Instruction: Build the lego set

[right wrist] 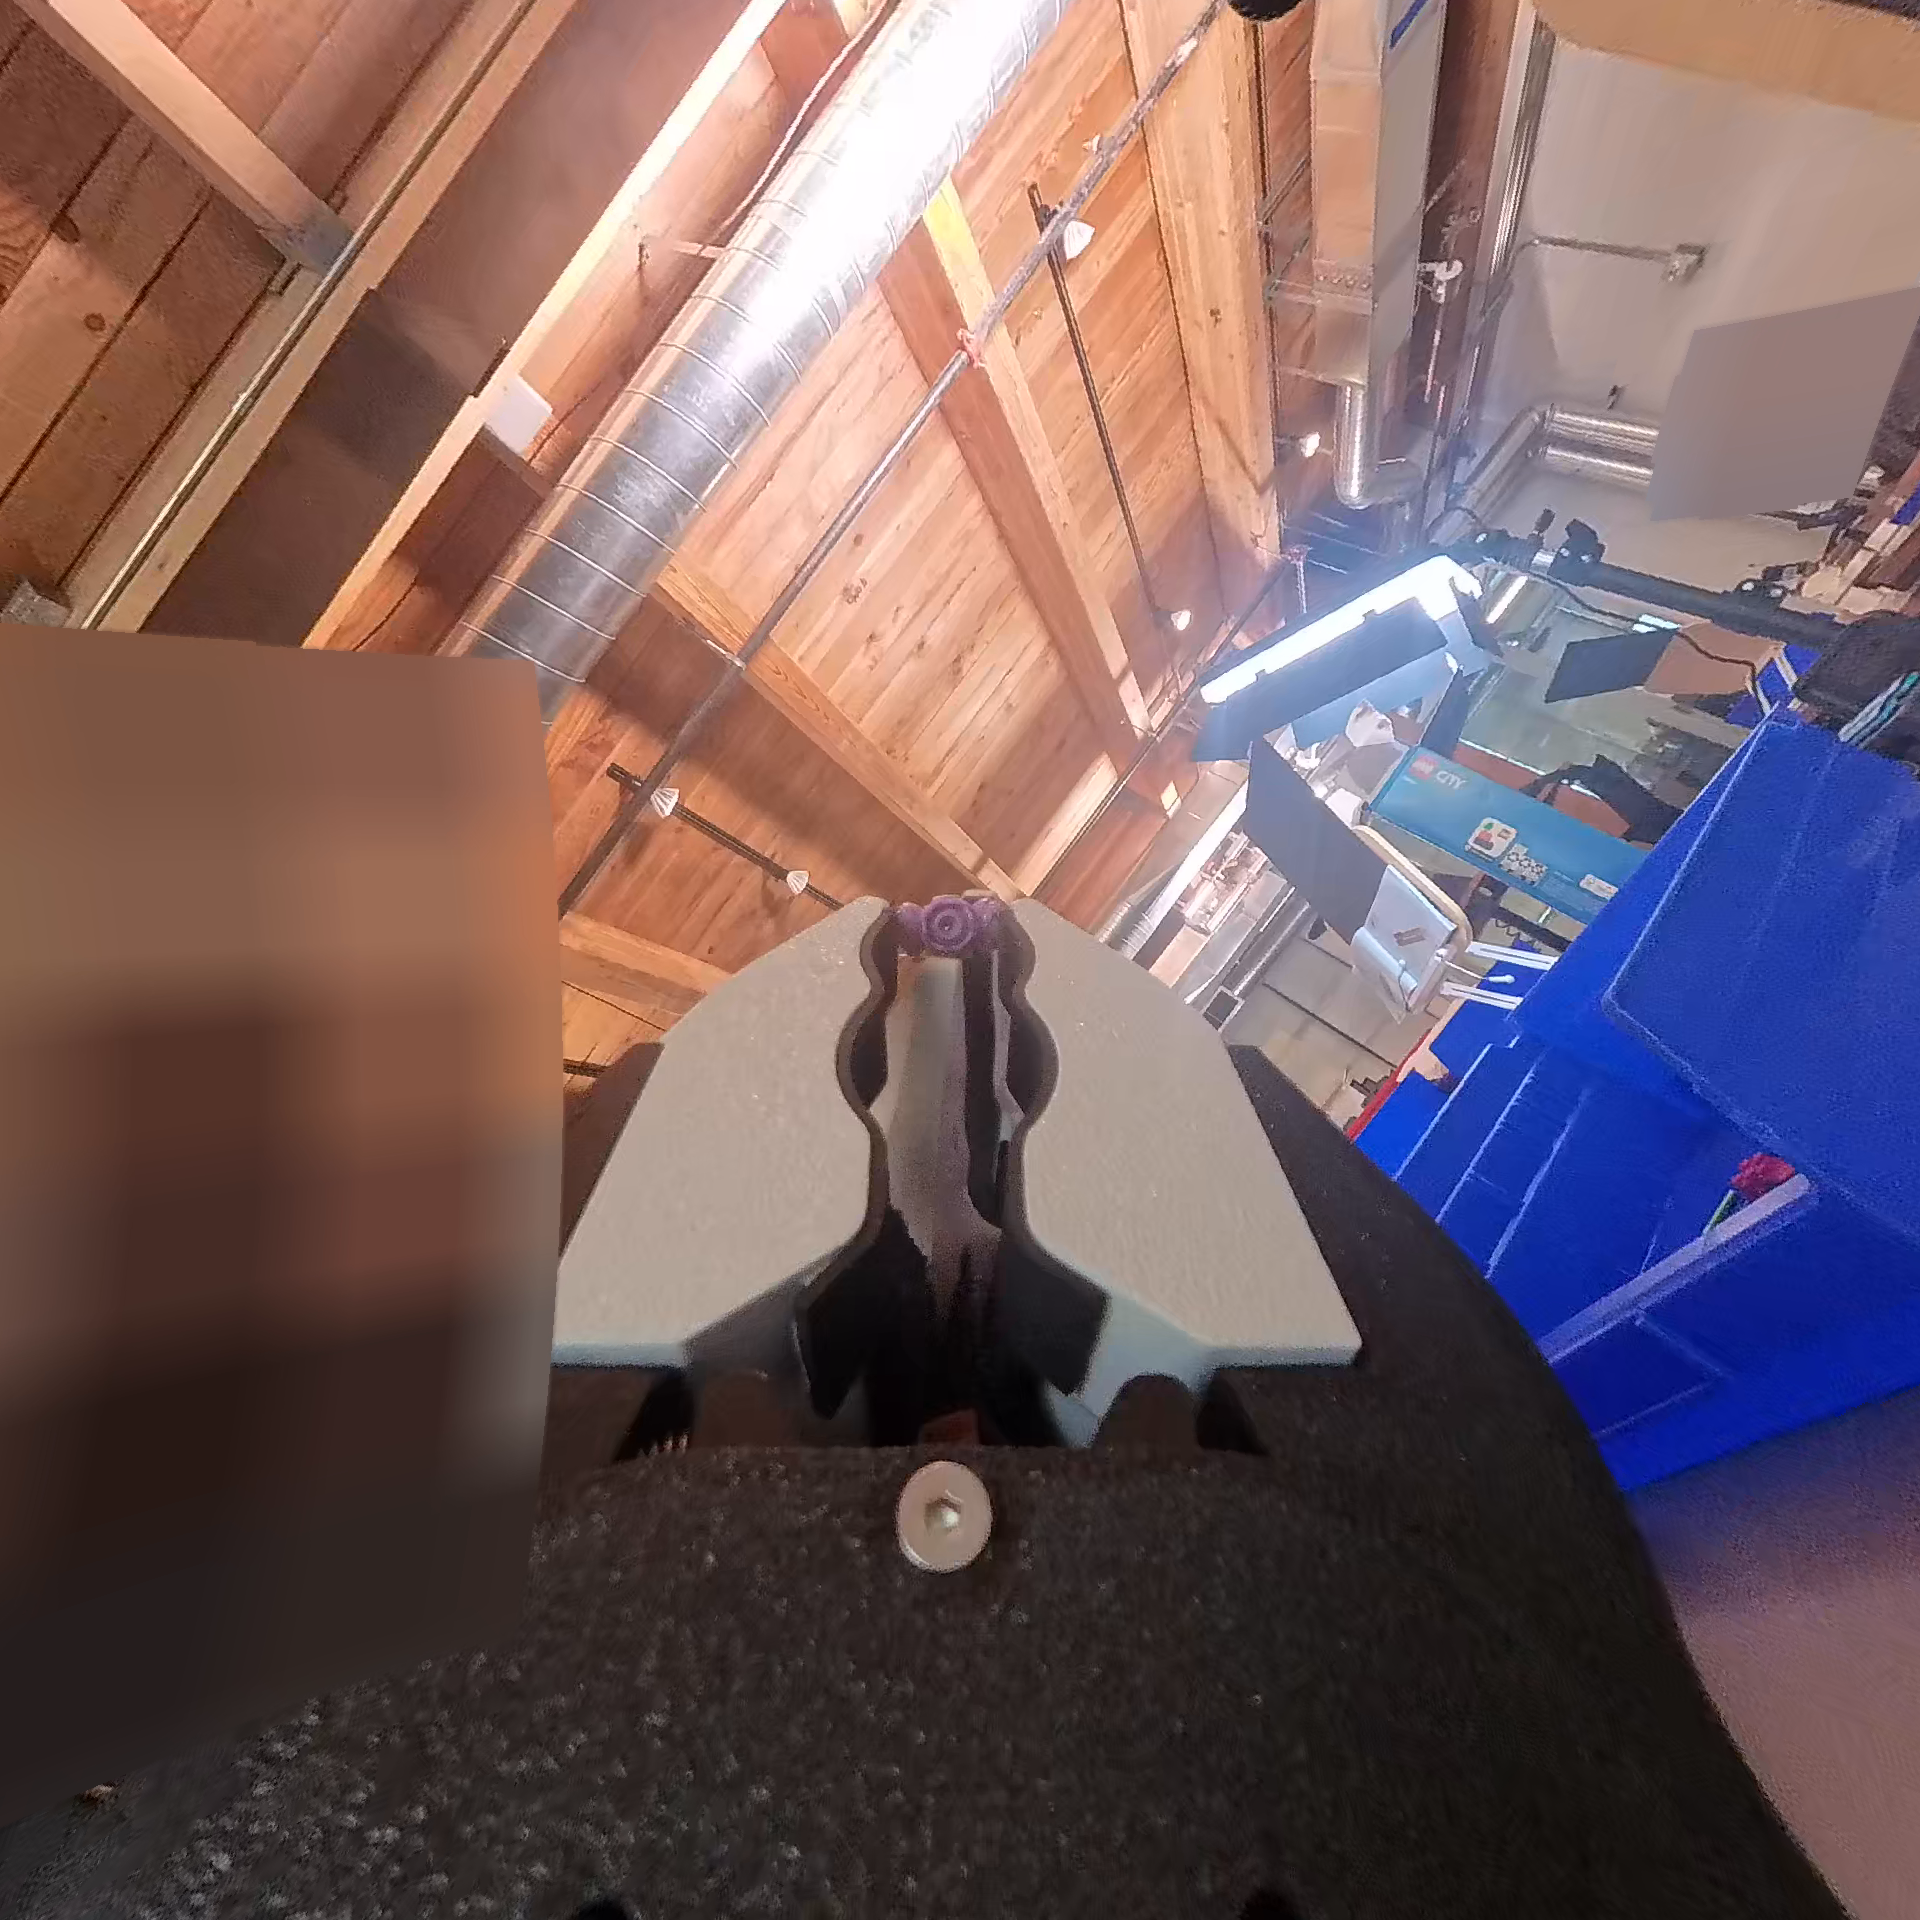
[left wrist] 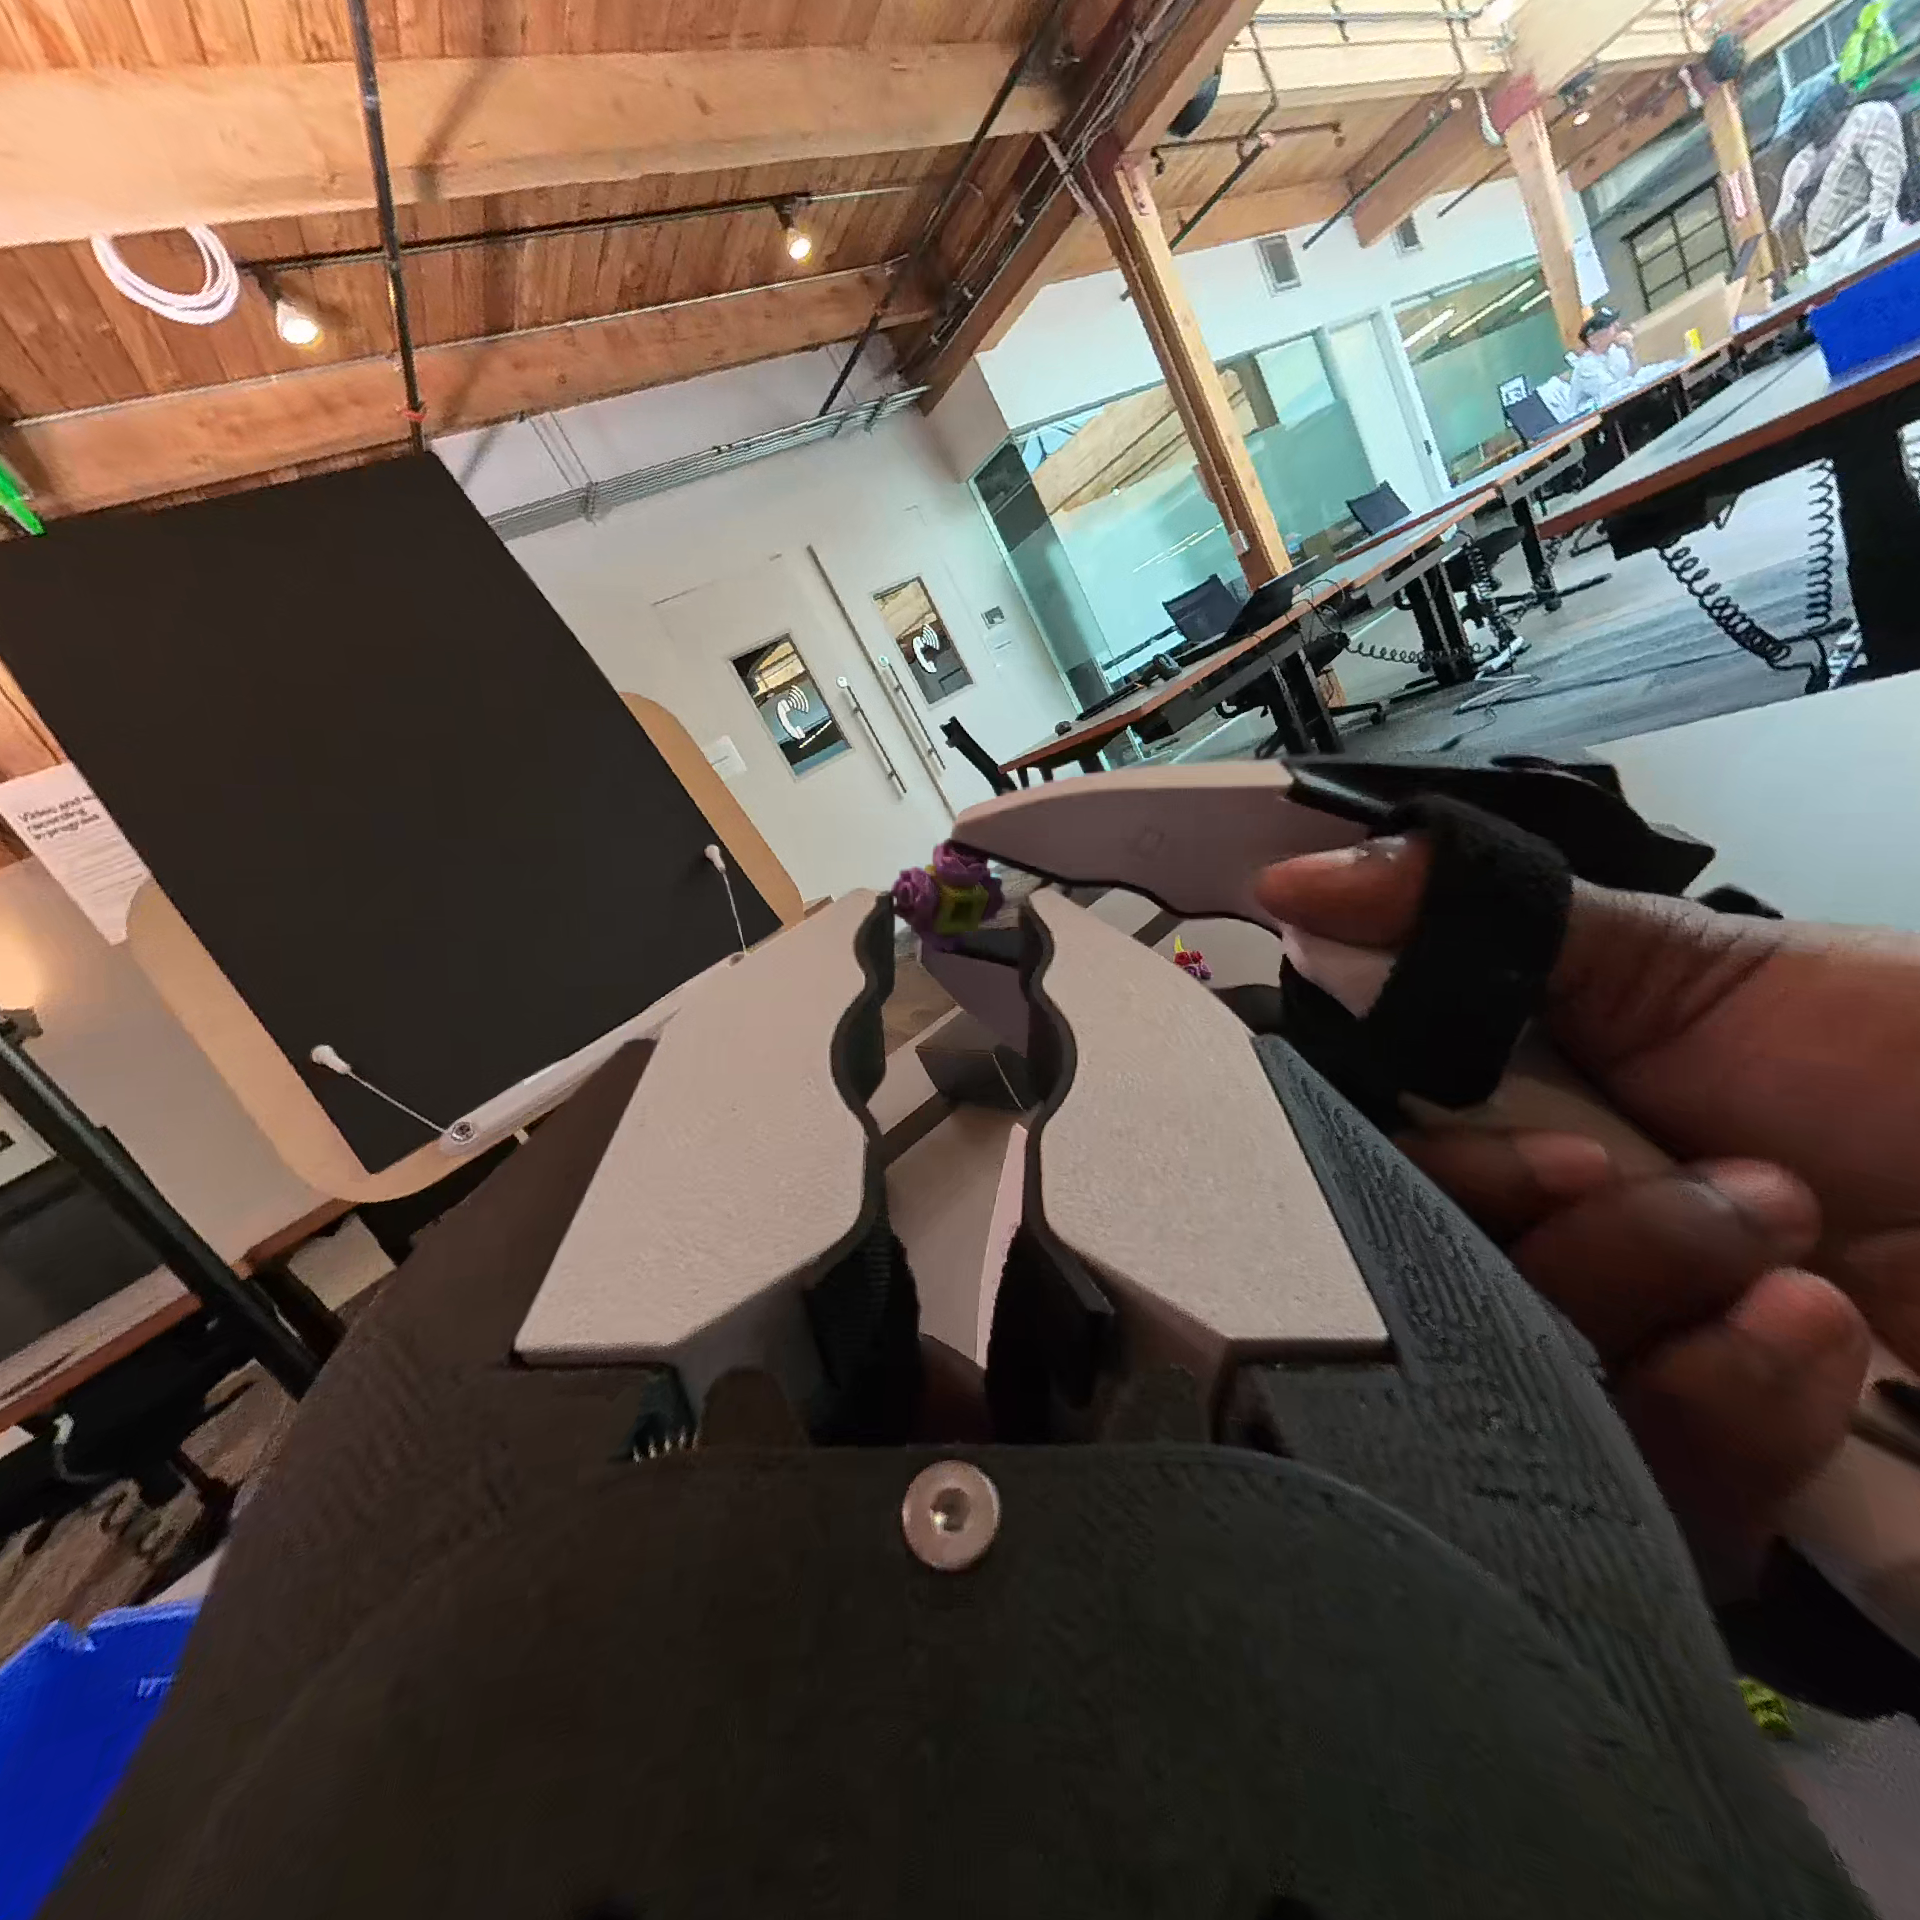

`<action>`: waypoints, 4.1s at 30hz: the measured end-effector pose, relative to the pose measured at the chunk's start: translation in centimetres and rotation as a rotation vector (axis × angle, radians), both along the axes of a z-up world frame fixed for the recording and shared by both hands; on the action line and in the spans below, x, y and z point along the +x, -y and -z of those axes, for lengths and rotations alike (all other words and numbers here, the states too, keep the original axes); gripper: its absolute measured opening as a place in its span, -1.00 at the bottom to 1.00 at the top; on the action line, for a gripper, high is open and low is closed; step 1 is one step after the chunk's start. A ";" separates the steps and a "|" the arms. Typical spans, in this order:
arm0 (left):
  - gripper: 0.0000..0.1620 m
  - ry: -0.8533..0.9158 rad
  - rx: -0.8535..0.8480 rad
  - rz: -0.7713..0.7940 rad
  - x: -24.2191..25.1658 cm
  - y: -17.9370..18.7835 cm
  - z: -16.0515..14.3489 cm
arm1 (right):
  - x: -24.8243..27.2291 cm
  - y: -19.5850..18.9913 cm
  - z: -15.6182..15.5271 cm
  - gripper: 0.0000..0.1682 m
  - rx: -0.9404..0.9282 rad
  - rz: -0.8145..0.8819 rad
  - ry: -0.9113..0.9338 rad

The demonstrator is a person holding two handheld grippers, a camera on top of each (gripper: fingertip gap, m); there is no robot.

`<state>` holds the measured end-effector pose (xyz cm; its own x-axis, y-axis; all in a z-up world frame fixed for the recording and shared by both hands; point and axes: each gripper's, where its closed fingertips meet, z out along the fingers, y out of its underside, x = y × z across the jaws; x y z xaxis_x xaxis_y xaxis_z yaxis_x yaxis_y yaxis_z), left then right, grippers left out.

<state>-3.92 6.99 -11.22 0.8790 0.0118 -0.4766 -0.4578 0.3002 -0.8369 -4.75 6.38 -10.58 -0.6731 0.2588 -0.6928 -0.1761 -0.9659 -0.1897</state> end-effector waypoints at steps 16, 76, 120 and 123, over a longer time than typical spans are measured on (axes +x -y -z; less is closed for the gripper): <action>-0.76 0.052 -0.046 0.076 -0.1 0.1 0.1 | 0.2 0.2 0.1 -0.79 -0.085 0.025 -0.028; -0.77 0.040 -0.227 0.473 0.8 2.8 2.1 | -0.1 3.7 2.0 -0.76 0.286 -0.247 0.209; -0.76 0.005 -0.106 0.351 0.1 2.5 2.1 | -0.4 3.2 2.2 -0.67 0.398 -0.130 0.284; -0.76 0.179 -0.059 0.390 -1.8 3.3 1.1 | 0.9 2.2 1.3 -0.53 0.564 -0.113 0.284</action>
<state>-5.69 3.72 -12.36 0.8812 -0.3607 -0.3058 -0.1654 0.3708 -0.9139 -3.81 4.13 -11.87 -0.5280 0.5740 -0.6259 0.0525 -0.7135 -0.6987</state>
